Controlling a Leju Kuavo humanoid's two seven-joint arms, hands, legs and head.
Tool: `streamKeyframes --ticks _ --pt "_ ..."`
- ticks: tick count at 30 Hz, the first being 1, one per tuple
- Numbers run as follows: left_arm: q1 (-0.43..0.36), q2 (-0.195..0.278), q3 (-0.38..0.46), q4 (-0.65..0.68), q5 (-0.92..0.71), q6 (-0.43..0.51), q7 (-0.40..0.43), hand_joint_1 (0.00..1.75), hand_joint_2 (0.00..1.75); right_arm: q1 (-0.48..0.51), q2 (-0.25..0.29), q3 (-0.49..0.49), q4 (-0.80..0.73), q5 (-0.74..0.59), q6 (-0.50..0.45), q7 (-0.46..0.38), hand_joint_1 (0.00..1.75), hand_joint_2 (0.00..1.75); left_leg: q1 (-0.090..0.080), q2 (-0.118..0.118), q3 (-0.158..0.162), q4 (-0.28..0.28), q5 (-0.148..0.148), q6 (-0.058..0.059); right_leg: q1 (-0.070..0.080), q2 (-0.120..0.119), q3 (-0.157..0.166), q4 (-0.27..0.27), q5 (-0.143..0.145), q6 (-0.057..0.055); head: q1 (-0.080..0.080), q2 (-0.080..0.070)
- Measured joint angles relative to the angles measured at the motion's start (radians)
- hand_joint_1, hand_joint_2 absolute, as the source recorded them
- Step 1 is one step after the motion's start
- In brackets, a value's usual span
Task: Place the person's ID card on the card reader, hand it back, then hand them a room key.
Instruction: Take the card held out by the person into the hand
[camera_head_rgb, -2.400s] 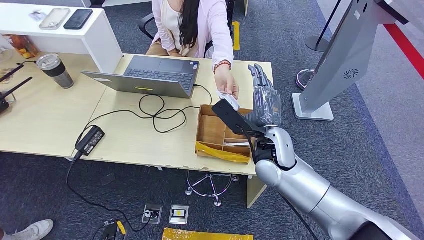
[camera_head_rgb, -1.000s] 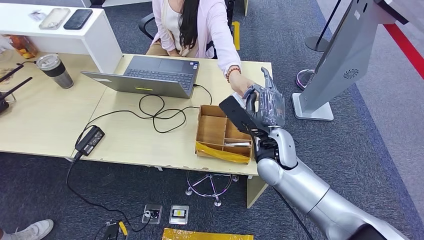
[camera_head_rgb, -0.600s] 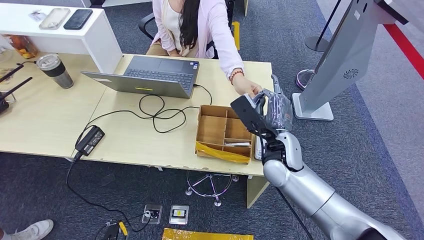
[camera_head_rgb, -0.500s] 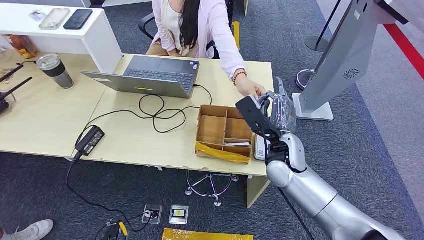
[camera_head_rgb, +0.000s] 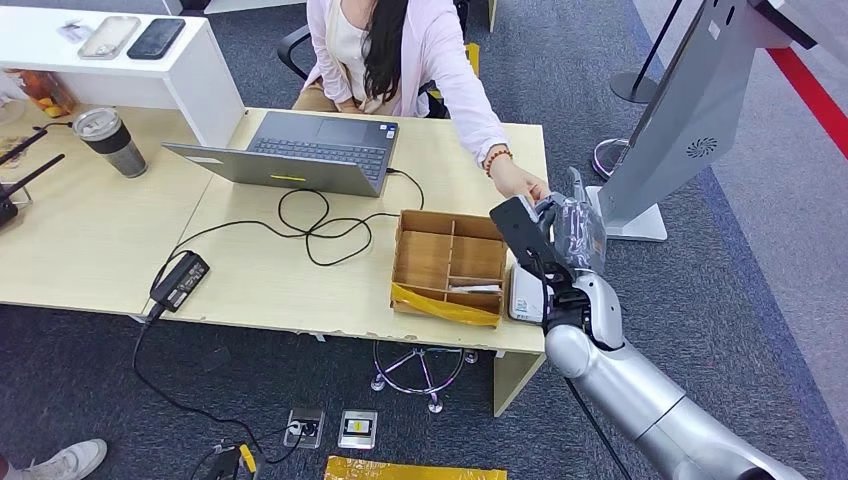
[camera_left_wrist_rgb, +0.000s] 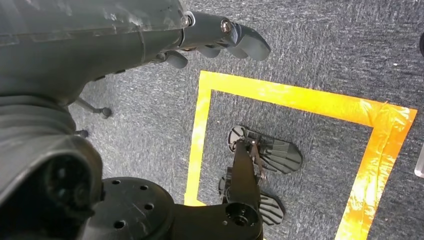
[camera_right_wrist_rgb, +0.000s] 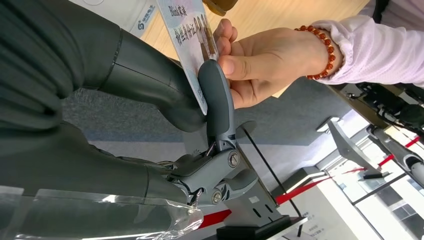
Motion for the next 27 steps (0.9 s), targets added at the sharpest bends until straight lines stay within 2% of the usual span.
streamKeyframes --ticks 4,5,8,9,15,25,27 --pt "0.000 0.002 -0.009 0.000 0.001 0.002 0.001 0.00 0.00 0.004 0.000 -0.018 0.005 0.014 0.000 -0.012 1.75 1.75 0.000 0.000 0.000 0.000 0.000 0.000 0.000 0.000 0.000 0.000 0.000 0.000 0.000 0.000" --pt "0.000 0.002 -0.011 0.000 0.002 0.002 0.002 0.00 0.00 0.005 0.000 -0.023 0.006 0.018 0.000 -0.014 1.31 1.75 0.000 0.000 0.000 0.000 0.000 0.000 0.000 0.000 0.000 0.000 0.000 0.000 0.000 0.000" --pt "0.000 0.002 -0.015 0.000 0.004 0.002 0.002 0.00 0.00 0.008 0.000 -0.036 0.008 0.027 0.000 -0.028 0.00 0.44 0.000 0.000 0.000 0.000 0.000 0.000 0.000 0.000 0.000 0.000 0.000 0.000 0.000 0.000" --pt "0.000 0.002 -0.015 0.000 0.005 0.001 0.002 0.00 0.00 0.009 0.000 -0.041 0.007 0.028 0.000 -0.038 0.00 0.00 0.000 0.000 0.000 0.000 0.000 0.000 0.000 0.000 0.000 0.000 0.000 0.000 0.000 0.000" --pt "0.000 0.002 -0.018 0.000 0.008 -0.009 0.002 0.00 0.00 0.012 0.000 -0.052 0.007 0.014 0.000 -0.101 0.00 0.00 0.000 0.000 0.000 0.000 0.000 0.000 0.000 0.000 0.000 0.000 0.000 0.000 0.000 0.000" --pt "0.000 0.002 -0.035 0.000 0.022 -0.008 0.002 0.00 0.00 0.010 0.002 -0.042 0.004 -0.003 0.007 -0.070 0.00 0.00 0.000 0.000 0.000 0.000 0.000 0.000 0.000 0.000 0.000 0.000 0.000 0.000 0.000 0.000" --pt "0.000 0.003 -0.037 0.000 0.025 -0.008 0.002 0.00 0.00 0.009 0.002 -0.038 0.002 -0.011 0.012 -0.064 0.00 0.87 0.000 0.000 0.000 0.000 0.000 0.000 0.000 0.000 0.000 0.000 0.000 0.000 0.000 0.000"
